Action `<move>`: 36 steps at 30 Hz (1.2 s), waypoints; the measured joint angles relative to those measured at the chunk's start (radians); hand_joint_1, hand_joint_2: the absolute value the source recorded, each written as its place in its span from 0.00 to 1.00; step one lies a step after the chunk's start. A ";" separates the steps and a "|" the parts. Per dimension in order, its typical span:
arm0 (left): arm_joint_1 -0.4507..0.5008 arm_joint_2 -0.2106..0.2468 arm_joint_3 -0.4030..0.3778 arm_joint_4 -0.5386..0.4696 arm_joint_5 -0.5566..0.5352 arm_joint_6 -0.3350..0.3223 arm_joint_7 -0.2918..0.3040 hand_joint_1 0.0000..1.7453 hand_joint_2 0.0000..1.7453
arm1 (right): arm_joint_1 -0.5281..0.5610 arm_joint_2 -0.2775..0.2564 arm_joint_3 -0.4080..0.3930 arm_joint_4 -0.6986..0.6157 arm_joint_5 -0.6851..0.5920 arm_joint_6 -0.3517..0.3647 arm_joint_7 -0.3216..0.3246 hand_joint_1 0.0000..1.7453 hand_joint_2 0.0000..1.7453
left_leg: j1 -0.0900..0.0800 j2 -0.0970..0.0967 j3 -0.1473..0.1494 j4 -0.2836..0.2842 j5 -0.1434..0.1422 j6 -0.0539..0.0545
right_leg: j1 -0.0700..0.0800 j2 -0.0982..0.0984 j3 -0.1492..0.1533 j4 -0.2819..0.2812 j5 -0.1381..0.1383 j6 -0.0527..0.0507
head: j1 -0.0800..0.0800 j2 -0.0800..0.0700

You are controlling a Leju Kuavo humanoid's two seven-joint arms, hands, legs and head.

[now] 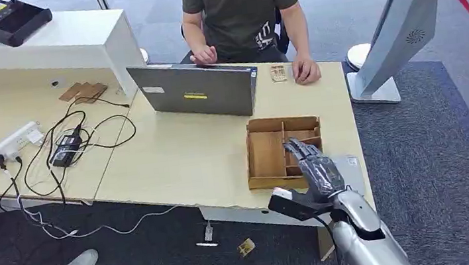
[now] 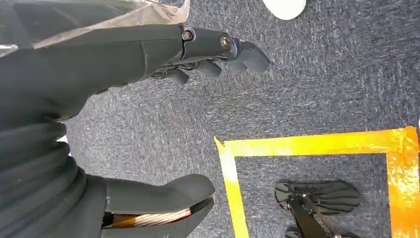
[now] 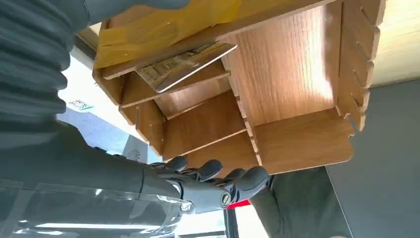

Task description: Pass the card to the sensor for recognition and then transmit it.

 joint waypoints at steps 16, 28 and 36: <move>-0.002 0.000 -0.001 0.000 -0.006 0.000 0.003 0.00 1.00 | -0.015 0.003 0.000 0.044 0.009 -0.003 0.009 0.00 1.00 | 0.000 0.000 0.000 0.000 0.000 0.000 | 0.000 0.000 0.000 0.000 0.000 0.000 | 0.000 0.000; -0.006 0.000 -0.001 0.000 -0.008 0.000 0.003 0.00 1.00 | -0.018 0.003 0.000 0.051 0.018 -0.002 0.019 0.87 1.00 | 0.000 0.000 0.000 0.000 0.000 0.000 | 0.000 0.000 0.000 0.000 0.000 0.000 | 0.000 0.000; -0.007 0.000 -0.001 0.000 -0.007 0.000 0.003 0.00 1.00 | -0.022 0.003 -0.001 0.061 0.042 0.021 0.055 1.00 1.00 | 0.000 0.000 0.000 0.000 0.000 0.000 | 0.000 0.000 0.000 0.000 0.000 0.000 | 0.000 0.000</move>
